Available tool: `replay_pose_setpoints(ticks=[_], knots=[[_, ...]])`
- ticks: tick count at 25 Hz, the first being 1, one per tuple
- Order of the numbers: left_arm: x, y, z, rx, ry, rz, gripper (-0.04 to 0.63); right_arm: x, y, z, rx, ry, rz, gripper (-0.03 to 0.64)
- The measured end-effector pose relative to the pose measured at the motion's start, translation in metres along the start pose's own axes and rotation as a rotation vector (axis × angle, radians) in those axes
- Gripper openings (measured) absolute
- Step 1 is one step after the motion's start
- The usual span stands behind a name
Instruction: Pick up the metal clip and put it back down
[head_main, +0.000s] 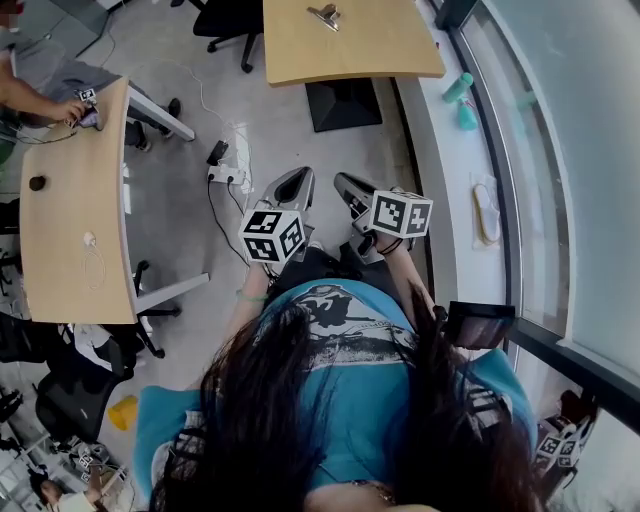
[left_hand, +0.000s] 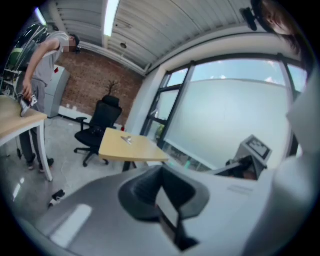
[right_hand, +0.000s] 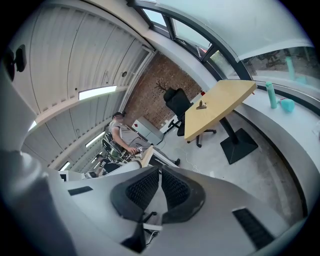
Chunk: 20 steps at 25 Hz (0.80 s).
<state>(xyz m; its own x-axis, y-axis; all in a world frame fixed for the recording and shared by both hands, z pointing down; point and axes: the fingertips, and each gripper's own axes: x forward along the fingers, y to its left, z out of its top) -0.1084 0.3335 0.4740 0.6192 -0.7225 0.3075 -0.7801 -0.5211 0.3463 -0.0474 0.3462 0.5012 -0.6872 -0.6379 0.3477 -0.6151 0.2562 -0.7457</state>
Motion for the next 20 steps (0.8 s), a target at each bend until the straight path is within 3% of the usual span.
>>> replay_pose_setpoints(ticks=[20], knots=[[-0.025, 0.013, -0.001, 0.0, -0.014, -0.041, 0.003, 0.009, 0.021, -0.018, -0.023, -0.015, -0.034, 0.028]])
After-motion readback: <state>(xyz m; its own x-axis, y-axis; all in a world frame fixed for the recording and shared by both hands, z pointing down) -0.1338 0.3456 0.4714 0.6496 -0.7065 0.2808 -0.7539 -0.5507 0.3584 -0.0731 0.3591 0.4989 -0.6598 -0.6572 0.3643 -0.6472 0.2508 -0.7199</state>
